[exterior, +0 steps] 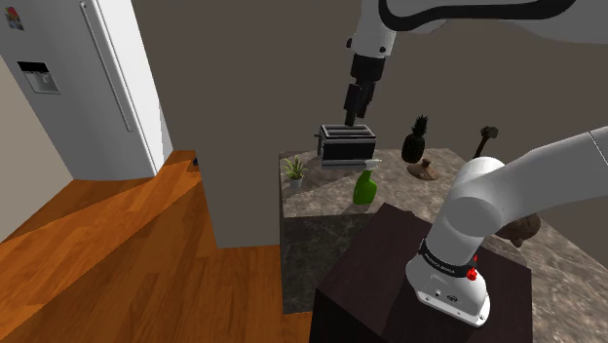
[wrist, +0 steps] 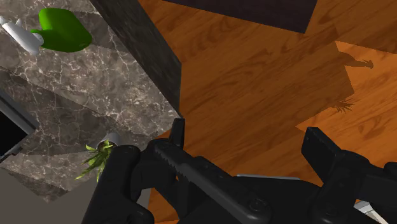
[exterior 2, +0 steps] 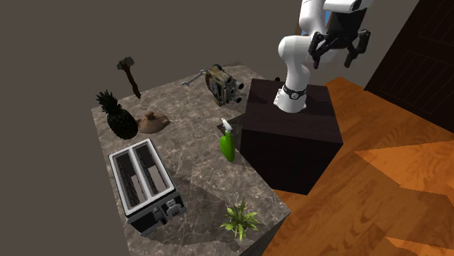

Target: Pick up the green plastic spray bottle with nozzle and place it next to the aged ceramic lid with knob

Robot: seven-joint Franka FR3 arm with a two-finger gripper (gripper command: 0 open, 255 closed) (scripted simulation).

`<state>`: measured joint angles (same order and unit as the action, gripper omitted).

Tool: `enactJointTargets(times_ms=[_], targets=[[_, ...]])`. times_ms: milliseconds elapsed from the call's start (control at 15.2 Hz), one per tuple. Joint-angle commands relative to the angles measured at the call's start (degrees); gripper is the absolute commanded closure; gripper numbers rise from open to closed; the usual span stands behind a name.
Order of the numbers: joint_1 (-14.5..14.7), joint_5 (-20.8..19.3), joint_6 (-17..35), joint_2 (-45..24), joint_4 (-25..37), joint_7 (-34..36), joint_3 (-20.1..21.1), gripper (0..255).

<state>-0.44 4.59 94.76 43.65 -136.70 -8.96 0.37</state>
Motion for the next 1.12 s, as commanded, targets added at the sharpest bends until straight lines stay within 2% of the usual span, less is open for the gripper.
enactJointTargets(times_ms=[0,528,1056], targets=[[0.0,0.0,0.0,0.0,0.0,0.0,0.0,0],[-2.1,-7.2,9.2,-1.5,-9.0,-13.1,-7.4,0],[-4.5,-14.5,21.1,-9.4,-13.1,-25.8,-15.7,0]])
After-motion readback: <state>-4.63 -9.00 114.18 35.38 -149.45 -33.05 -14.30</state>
